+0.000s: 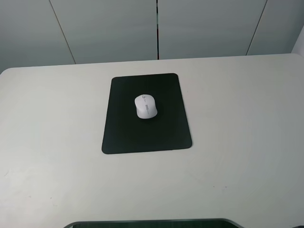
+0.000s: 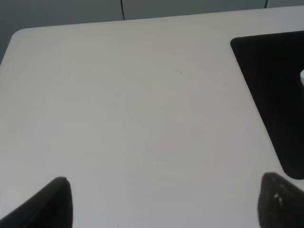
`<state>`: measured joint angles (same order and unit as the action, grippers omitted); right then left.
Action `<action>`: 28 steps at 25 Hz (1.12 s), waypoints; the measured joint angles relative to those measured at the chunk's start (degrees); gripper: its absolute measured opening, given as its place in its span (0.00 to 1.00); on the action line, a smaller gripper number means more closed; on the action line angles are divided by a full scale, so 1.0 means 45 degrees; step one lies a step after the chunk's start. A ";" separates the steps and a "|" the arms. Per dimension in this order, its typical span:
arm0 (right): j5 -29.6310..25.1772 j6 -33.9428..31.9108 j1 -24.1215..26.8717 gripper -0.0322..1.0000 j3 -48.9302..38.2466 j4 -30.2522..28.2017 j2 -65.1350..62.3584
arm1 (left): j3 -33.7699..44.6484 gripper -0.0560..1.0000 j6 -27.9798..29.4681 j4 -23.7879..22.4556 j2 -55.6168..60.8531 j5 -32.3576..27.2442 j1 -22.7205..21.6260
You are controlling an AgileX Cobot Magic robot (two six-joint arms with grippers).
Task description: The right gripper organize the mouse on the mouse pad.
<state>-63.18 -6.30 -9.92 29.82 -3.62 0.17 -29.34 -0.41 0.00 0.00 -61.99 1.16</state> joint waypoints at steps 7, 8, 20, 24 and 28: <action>0.0003 0.0196 0.0000 0.71 -0.0083 0.0032 -0.0059 | 0.0000 0.76 0.0000 -0.0070 0.0000 0.0000 0.0000; 0.0003 0.0196 0.0000 0.71 -0.0083 0.0032 -0.0059 | 0.0000 0.76 0.0000 -0.0070 0.0000 0.0000 0.0000; 0.0026 0.0196 0.2387 0.71 -0.0083 0.0032 -0.0059 | 0.0000 0.76 0.0000 -0.0093 0.0000 0.0000 0.0000; 0.0026 0.0504 0.2633 0.71 -0.0083 0.0169 -0.0059 | 0.0000 0.76 0.0000 -0.0093 0.0000 0.0000 0.0000; 0.0026 0.0991 0.2633 0.71 -0.0083 0.0599 -0.0059 | 0.0000 0.76 0.0000 -0.0093 0.0000 0.0000 0.0000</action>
<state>-63.06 -1.85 1.93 29.45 -0.92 -0.09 -29.34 -0.41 -0.42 0.00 -61.99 1.16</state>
